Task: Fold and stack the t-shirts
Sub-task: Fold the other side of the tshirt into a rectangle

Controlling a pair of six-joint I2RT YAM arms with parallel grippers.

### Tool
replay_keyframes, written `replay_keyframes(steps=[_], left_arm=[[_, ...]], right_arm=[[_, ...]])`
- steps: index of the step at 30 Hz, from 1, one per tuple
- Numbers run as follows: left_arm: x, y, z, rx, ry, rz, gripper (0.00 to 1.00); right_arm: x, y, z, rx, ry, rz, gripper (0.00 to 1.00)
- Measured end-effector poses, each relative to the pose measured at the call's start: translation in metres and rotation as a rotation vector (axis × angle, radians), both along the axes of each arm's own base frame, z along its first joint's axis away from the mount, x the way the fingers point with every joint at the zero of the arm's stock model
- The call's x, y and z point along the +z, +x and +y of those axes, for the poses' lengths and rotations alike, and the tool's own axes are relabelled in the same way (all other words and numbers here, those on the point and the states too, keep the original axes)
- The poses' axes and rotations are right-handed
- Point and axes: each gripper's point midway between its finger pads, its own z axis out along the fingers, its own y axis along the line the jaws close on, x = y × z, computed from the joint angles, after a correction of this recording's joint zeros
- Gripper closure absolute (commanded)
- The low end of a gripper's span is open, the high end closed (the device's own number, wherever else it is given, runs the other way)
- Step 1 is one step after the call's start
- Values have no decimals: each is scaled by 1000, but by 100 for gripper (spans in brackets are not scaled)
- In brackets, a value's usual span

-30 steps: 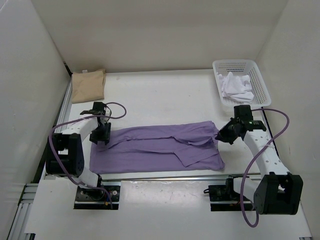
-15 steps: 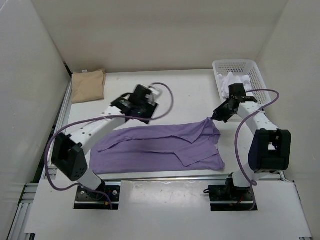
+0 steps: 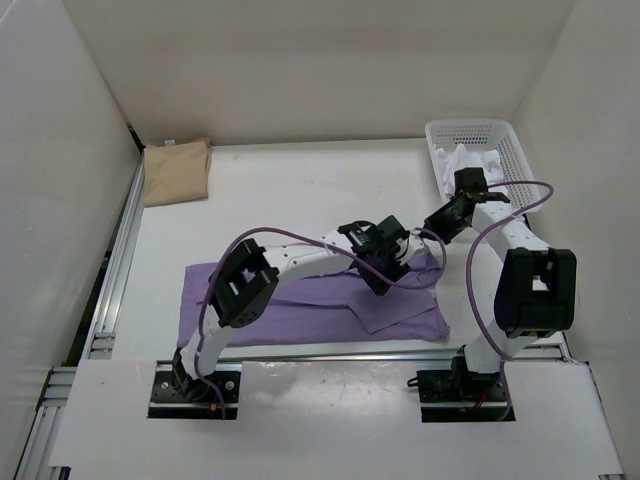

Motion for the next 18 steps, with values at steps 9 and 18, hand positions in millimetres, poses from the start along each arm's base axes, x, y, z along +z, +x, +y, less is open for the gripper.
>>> replay_keyframes(steps=[9,18], left_arm=[[-22,36,-32,46,-18,-106,49],[-28,38,-31,55,-5,-122,66]], right_arm=[[0,4,-2,-5,18,-9,100],[-7,0,-3,11,16,-6,100]])
